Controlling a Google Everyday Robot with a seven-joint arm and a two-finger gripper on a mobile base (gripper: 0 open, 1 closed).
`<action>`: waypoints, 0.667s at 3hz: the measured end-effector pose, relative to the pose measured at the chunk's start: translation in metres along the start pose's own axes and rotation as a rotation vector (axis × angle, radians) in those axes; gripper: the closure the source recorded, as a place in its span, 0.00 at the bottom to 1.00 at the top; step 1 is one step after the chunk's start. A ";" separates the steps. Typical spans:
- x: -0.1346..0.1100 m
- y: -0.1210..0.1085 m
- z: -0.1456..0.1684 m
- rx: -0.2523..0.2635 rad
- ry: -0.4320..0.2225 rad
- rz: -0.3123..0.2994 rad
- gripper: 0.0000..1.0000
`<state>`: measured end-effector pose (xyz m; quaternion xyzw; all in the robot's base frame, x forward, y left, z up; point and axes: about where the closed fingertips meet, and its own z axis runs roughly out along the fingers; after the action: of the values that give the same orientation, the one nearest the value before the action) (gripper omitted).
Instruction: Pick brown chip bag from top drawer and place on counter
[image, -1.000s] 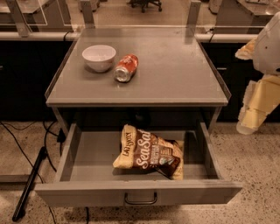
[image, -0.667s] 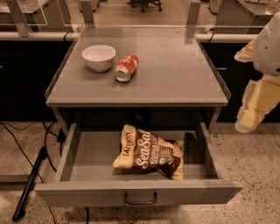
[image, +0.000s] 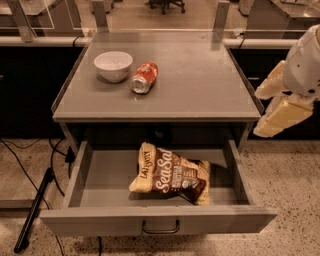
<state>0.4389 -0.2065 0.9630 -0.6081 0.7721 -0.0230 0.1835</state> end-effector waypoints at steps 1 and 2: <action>-0.003 0.009 0.020 -0.014 -0.033 0.005 0.69; -0.002 0.019 0.049 -0.030 -0.064 0.035 0.93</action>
Offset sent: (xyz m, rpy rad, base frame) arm 0.0006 0.0225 -0.0970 0.1332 0.0379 -0.0379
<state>0.4367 -0.1908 0.9124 -0.5975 0.7766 0.0112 0.1994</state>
